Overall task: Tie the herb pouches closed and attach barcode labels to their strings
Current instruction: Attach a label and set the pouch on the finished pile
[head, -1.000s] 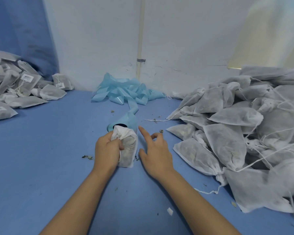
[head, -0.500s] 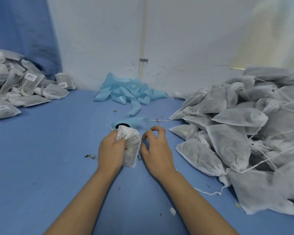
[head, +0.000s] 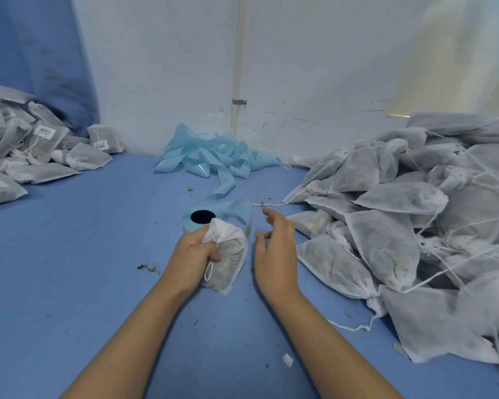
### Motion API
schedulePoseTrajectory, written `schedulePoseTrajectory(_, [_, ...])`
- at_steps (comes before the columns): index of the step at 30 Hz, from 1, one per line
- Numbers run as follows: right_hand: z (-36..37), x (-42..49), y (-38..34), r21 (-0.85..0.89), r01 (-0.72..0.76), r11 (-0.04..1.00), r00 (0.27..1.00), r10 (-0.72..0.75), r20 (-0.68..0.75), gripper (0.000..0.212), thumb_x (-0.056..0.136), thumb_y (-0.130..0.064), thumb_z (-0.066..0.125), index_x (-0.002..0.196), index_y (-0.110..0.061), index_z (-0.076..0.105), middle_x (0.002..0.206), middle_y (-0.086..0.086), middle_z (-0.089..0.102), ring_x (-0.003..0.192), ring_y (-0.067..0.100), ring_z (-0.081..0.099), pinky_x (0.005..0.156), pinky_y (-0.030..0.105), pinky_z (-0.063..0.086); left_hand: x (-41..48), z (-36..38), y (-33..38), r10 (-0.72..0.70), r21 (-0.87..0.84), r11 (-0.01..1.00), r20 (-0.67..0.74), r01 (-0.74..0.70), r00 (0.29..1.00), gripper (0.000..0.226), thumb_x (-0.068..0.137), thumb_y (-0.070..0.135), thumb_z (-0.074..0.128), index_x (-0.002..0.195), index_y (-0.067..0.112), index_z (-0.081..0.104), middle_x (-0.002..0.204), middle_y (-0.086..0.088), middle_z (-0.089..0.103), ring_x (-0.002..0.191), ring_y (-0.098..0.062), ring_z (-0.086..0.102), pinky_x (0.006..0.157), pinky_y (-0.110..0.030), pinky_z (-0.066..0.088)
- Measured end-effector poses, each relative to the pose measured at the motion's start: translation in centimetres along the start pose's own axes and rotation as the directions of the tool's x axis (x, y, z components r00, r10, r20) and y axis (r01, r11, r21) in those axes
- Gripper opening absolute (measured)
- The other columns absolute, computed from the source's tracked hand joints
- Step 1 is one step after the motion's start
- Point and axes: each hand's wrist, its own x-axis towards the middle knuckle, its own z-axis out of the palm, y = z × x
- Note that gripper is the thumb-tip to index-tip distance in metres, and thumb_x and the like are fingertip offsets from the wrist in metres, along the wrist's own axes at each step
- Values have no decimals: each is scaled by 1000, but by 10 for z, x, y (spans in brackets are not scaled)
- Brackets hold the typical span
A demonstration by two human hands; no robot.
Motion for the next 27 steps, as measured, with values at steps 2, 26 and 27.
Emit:
schedulePoseTrajectory(2, [-1,-1,0,48,-44,998,997,41,65,38,98,-10,46,135,-15,43,129,-4,48,91,-4,52,78,7,38,0,-2,1,-12,-45,999,-12,11,1000,31,50,8,48,73,-11,53,66,-7,48,63,-18,45,57,-26,34])
schedulePoseTrajectory(26, [-1,7,8,480,-237,844,971,219,95,14,93,-13,59,88,-23,67,89,-10,71,80,-3,65,72,12,48,3,-4,-1,-27,-166,986,-43,20,999,28,69,-14,48,58,8,61,54,3,60,51,-9,56,47,-14,43])
schedulePoseTrajectory(27, [-2,7,8,511,-255,821,964,254,71,15,93,-12,59,87,-23,67,87,-11,71,78,-4,65,70,11,48,4,-4,-2,-27,-153,988,-51,19,998,23,70,-15,47,61,4,59,54,3,59,51,-10,55,47,-14,42])
